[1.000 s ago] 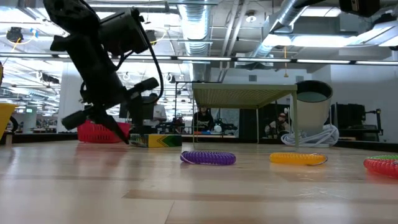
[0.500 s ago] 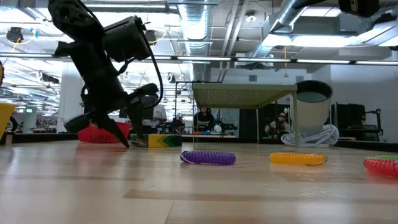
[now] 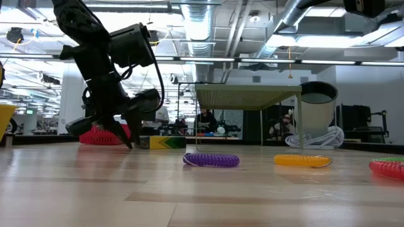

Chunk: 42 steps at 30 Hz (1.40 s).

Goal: Pick & Place Office Desk Supplies
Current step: Put the crayon box into the yellow bin

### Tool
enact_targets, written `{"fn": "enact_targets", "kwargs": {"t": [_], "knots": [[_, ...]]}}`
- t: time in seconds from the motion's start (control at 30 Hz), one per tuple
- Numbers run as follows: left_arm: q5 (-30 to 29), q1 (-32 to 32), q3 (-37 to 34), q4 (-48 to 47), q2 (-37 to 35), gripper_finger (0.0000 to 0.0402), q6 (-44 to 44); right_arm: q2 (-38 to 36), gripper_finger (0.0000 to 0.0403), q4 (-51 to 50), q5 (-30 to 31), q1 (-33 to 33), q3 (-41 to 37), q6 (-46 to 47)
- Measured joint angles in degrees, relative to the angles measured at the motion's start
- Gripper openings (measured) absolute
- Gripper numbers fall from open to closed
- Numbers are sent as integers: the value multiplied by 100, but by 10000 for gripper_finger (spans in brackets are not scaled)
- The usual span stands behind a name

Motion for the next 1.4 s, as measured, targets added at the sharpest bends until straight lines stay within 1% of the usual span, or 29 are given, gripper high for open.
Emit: {"fn": "enact_targets", "kwargs": {"t": [0.2, 0.37, 0.67, 0.8, 0.9, 0.97, 1.03, 1.17, 1.3, 1.4], "knots": [[-53, -17, 9, -1, 124, 9, 102, 0, 146, 0, 0, 0, 0, 26], [-147, -70, 8, -20, 138, 1, 251, 0, 146, -19, -2, 2, 0, 81], [-319, -181, -15, 211, 160, 15, 231, 0, 146, -37, -8, 4, 0, 113], [-358, -221, -13, 325, 52, 17, 204, 0, 146, -39, -28, 53, 0, 169], [-596, -240, -6, 286, -165, 17, 207, -2, 146, -48, -26, 87, 0, 214], [-668, -225, -5, 53, -277, 17, 231, -2, 146, -66, -24, 81, -2, 216], [-657, -200, -11, -214, -327, 17, 235, -2, 146, -84, -22, 81, -4, 214], [-566, -251, -11, -277, -328, 18, 231, -2, 146, -88, -20, 68, -4, 219], [-716, -376, -31, -300, -328, 36, 74, -2, 146, -109, -11, 70, -4, 304], [-741, -416, -275, -44, -330, 58, -94, -2, 146, -109, -9, 70, -4, 350]]}}
